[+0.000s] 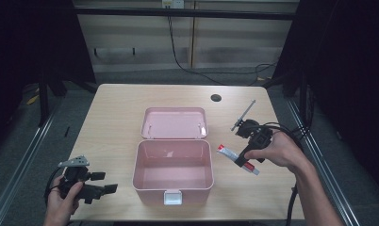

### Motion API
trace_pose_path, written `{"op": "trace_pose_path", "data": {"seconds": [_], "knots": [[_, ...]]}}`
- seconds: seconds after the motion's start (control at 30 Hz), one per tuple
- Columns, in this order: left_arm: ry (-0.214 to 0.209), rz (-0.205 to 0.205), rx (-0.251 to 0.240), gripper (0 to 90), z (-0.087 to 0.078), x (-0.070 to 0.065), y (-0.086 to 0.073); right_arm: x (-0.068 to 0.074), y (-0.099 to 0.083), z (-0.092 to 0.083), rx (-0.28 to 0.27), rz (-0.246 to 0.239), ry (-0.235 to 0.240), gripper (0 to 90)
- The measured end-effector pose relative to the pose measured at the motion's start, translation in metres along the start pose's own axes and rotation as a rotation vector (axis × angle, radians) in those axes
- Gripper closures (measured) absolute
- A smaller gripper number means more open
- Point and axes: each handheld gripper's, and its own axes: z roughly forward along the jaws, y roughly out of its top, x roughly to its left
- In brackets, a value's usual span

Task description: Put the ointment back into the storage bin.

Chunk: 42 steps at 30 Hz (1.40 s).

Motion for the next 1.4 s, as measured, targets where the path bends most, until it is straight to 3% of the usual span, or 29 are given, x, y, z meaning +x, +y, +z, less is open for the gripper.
{"op": "trace_pose_path", "data": {"seconds": [0.2,0.53,0.77,0.87,1.4], "knots": [[0.0,0.004,0.002,16.5,0.0,0.0,0.0,0.007,-0.001,-0.015,-0.022,-0.05,0.009,72.0],[0.002,0.002,-0.001,16.5,0.0,0.0,0.0,0.02,0.015,-0.017,-0.02,-0.095,0.043,72.0],[0.0,0.003,0.0,16.5,0.0,0.0,0.0,0.03,0.034,-0.012,-0.019,-0.136,0.055,72.1],[0.001,0.006,0.0,16.5,-0.001,0.001,0.0,0.038,0.045,-0.008,-0.024,-0.176,0.049,72.1],[-0.003,0.007,-0.002,16.5,0.0,0.0,0.0,0.06,0.075,0.003,-0.027,-0.253,0.048,72.1]]}}
